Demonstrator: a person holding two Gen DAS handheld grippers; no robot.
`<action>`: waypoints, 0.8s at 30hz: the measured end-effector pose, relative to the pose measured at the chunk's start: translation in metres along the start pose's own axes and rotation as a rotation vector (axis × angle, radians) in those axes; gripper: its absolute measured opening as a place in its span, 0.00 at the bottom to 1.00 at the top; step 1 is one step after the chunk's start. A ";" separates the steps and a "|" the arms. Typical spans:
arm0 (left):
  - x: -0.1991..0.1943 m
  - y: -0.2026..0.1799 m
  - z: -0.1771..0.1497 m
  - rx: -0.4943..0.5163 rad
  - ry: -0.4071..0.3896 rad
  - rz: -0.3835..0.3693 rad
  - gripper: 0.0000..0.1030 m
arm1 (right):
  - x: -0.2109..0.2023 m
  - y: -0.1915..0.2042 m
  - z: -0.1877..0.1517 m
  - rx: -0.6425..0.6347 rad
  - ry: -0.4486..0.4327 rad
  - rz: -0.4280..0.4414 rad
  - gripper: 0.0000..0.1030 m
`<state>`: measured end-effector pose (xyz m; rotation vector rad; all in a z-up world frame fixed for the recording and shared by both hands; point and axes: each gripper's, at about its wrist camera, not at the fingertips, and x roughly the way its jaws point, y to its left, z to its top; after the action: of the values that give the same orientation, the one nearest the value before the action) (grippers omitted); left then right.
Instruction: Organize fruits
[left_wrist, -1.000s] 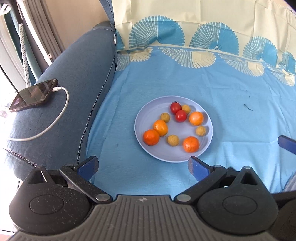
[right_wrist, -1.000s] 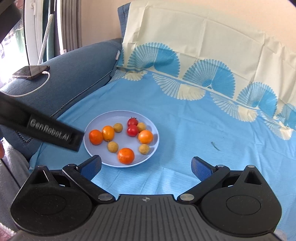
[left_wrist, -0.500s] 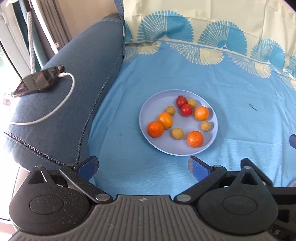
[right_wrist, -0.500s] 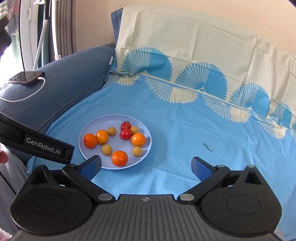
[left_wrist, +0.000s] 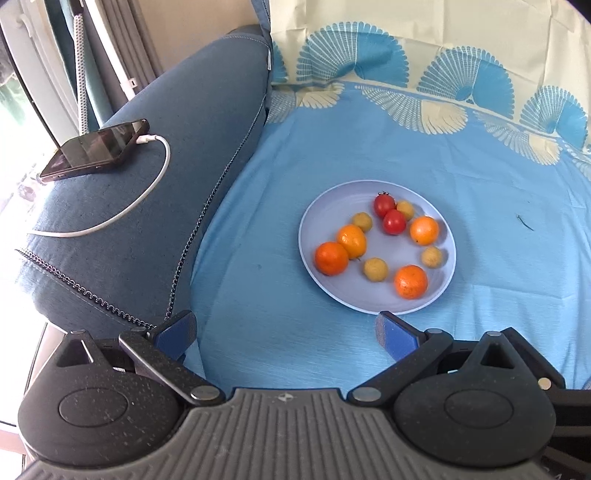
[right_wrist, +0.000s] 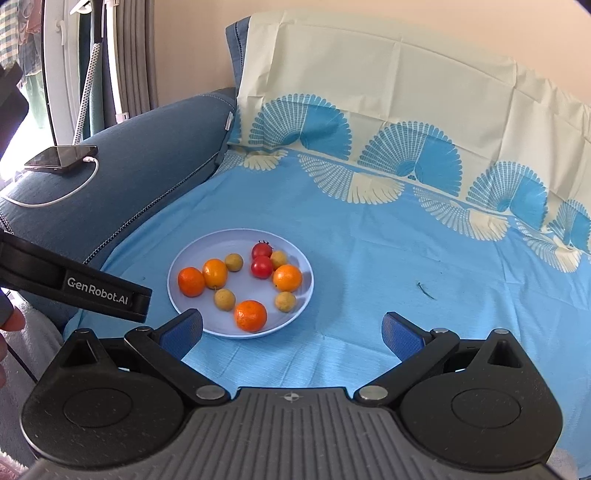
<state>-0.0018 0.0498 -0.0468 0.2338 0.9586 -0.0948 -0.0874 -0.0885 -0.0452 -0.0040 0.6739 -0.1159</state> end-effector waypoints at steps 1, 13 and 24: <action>0.001 0.001 0.000 -0.006 0.007 -0.007 1.00 | 0.000 0.000 0.000 0.001 0.001 0.000 0.99; -0.001 0.002 0.000 -0.008 0.005 -0.008 1.00 | 0.008 0.002 0.008 0.001 0.021 -0.008 0.99; 0.004 0.002 0.002 -0.005 0.024 -0.005 1.00 | 0.013 0.002 0.010 -0.007 0.032 -0.009 0.99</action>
<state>0.0027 0.0516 -0.0484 0.2287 0.9837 -0.0943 -0.0711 -0.0883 -0.0460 -0.0118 0.7062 -0.1221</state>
